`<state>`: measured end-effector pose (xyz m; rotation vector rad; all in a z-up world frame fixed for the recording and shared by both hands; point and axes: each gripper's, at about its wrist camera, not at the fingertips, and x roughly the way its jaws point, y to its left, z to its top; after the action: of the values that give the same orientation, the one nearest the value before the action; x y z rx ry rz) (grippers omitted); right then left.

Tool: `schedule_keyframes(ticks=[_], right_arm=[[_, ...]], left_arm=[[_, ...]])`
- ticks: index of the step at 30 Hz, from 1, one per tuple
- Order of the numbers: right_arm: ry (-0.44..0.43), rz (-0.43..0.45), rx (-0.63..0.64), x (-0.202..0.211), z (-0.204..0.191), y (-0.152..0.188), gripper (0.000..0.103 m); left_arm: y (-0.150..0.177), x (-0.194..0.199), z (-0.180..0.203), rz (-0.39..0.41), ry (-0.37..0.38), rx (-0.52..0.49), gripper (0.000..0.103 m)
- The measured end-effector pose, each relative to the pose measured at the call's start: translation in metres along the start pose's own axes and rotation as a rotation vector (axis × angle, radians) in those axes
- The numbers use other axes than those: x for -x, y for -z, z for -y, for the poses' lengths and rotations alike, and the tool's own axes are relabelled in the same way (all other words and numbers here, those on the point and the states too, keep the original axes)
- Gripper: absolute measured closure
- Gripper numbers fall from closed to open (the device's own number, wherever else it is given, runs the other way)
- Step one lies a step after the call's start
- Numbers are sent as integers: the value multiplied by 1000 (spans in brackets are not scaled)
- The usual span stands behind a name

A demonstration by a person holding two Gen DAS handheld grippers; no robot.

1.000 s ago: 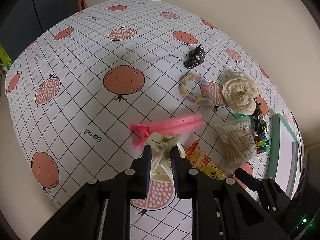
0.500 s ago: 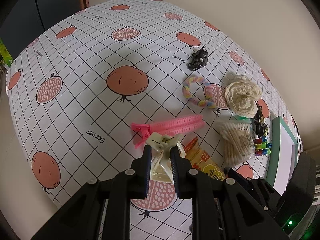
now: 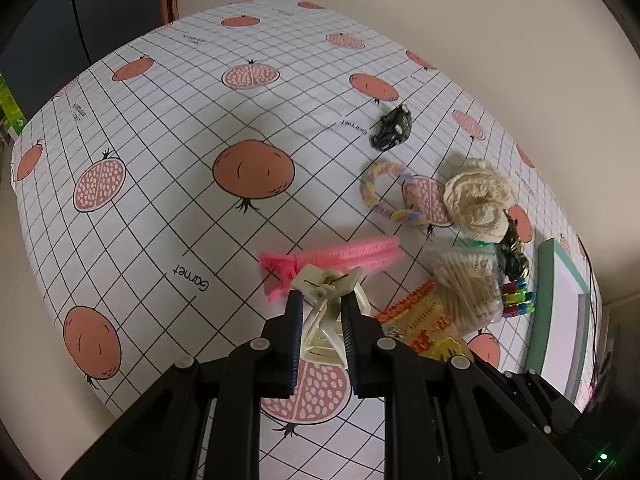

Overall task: Organize objects
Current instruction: 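Close the right tool on the snack packet and lift it, then carry the snack packet into the teal tray with the right tool while the left tool carries the clip there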

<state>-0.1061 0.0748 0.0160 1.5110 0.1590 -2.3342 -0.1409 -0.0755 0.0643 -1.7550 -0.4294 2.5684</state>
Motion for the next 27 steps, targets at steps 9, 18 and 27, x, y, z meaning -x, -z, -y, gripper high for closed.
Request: schedule_keyframes(ticks=[9,18,27], right_arm=[[9,63,-39,33,18,7,53],[47,127,-126,64,58,20,53],[147,171,-304,89,133,45,53]], left_arm=[[2,21,14,68,71,-14,83],[9,36,45,124,131,-75,83],[29,47,108,162,240,-193,83]])
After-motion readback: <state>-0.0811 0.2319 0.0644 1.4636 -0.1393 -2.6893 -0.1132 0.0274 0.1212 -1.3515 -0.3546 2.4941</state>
